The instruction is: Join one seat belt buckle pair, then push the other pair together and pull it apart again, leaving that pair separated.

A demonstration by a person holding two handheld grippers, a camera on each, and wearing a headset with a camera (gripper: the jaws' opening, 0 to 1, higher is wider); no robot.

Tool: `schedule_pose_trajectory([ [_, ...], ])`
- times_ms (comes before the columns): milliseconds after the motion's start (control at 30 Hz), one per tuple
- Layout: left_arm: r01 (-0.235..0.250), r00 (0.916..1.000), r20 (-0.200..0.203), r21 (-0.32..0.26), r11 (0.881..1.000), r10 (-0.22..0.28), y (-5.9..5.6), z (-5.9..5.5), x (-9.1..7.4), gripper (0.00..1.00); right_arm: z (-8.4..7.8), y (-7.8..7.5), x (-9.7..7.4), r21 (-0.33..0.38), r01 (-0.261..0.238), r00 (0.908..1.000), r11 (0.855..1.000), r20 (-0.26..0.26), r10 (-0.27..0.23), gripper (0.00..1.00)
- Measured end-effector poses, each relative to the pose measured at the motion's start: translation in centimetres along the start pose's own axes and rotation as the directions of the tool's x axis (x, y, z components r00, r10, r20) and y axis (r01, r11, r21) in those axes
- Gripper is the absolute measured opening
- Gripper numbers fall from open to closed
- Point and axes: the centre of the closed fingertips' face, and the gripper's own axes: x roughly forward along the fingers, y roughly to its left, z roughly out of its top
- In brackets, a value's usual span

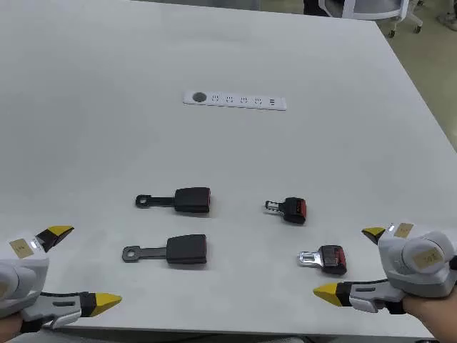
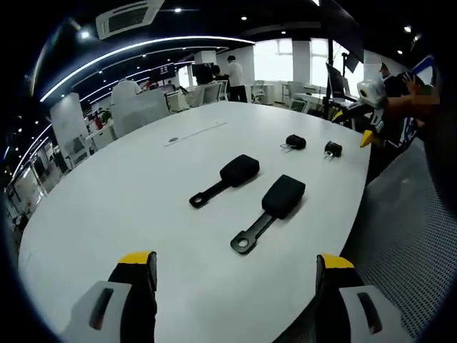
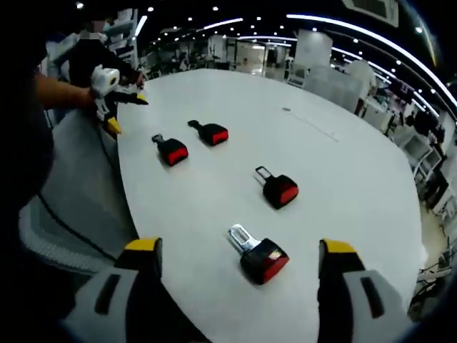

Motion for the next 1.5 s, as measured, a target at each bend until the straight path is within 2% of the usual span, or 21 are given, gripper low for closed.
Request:
schedule_pose_trajectory([
  [433,0.002,1.0000,-0.008,0.004,1.000,-0.002,-0.1,-0.1,0.0,0.94,0.2,-0.2,-0.1,0.010,0.027,0.9993,1.000,0.026,-0.027,0.96],
  [533,0.000,1.0000,-0.009,0.005,1.000,0.000,-0.1,-0.2,0.0,0.94,1.0,0.0,-0.1,-0.021,0.023,0.9971,1.000,0.074,-0.021,0.95],
  [767,0.001,1.0000,-0.005,0.004,1.000,-0.001,-0.2,0.0,0.0,0.94,1.0,0.3,0.0,-0.020,0.023,0.9971,1.000,0.073,-0.022,0.95],
  [1000,0.006,0.9998,-0.017,0.053,0.999,-0.005,-0.5,-0.1,0.1,0.93,1.2,0.2,-0.1,-0.017,0.044,0.9970,0.999,0.065,-0.043,0.89],
  [1033,0.007,0.9998,-0.020,0.054,0.999,-0.006,-0.5,-0.2,0.1,0.93,1.6,0.4,-0.1,-0.005,0.036,0.9962,0.999,0.079,-0.035,0.89],
  [1100,-0.001,0.9986,-0.054,0.069,0.998,0.005,-0.2,-0.9,0.1,0.92,1.8,0.6,0.0,-0.004,0.034,0.9960,0.999,0.083,-0.033,0.89],
  [1233,-0.004,0.9993,-0.036,0.061,0.998,0.006,-0.2,-0.5,0.0,0.92,1.9,0.8,0.2,-0.023,0.034,0.9965,0.999,0.077,-0.032,0.89],
  [1500,-0.009,0.9994,-0.032,0.061,0.998,0.011,-0.1,-0.4,-0.2,0.90,1.6,0.7,-0.1,-0.047,0.038,0.9973,0.998,0.064,-0.035,0.86],
])
